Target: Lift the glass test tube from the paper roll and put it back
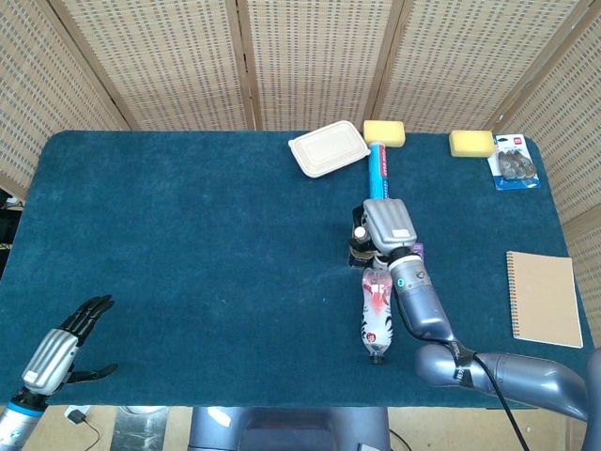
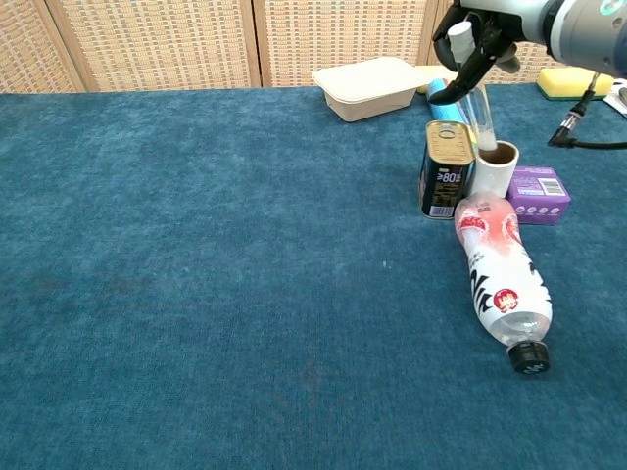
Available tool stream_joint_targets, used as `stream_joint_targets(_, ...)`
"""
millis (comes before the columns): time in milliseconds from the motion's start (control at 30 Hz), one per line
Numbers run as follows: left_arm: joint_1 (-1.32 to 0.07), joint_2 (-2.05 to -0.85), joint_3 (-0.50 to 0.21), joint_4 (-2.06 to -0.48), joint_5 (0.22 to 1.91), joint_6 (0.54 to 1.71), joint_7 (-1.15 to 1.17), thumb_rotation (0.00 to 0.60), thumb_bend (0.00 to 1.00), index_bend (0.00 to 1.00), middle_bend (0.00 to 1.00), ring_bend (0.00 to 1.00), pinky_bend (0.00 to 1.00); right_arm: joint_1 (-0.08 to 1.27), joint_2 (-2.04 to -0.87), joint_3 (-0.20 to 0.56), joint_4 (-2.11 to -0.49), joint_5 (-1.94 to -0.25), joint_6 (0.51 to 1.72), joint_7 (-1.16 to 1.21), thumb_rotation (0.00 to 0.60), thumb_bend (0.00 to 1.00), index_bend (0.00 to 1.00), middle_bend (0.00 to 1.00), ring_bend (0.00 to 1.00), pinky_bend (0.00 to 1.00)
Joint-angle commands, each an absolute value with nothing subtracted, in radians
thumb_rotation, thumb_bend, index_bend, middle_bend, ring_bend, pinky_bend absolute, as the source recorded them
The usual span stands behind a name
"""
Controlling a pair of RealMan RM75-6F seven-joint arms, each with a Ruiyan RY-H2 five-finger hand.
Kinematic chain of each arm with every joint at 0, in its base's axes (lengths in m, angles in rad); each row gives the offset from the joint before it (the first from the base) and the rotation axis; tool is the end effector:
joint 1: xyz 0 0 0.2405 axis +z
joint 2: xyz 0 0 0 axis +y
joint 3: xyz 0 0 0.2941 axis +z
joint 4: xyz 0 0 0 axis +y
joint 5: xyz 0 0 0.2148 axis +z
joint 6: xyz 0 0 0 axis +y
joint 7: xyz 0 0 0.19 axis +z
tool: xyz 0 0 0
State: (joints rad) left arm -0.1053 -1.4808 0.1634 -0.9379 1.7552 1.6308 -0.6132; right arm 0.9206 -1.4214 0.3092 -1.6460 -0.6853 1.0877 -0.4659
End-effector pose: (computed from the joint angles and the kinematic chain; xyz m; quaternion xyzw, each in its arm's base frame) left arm -0.3855 0.1955 0.0636 -0.6420 -0.4528 -0.4799 0.3906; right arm -0.1077 -0.4661 0.0384 0.6536 -0.4274 0.4097 0.4715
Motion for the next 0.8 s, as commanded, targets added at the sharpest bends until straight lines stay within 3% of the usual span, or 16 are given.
stream_joint_targets(33,-0.106,-1.480,0.164,-0.938,1.756,1.630,-0.613,0.600,0.06,0.04,0.05,0.04,0.21,0.919,-1.441,0.311,-1.621,-0.711,1.083,-0.442,0.600,0.27,0.83,0.96,0.95,0.79)
stream_joint_targets(800,-0.107,-1.480,0.166,-0.940,1.758,1.626,-0.609,0.600,0.06,0.04,0.05,0.04,0.21,0.900,-1.438,0.323,-1.575,-0.765,1.057,-0.395,0.600,0.23,0.82,0.92,0.89,0.73)
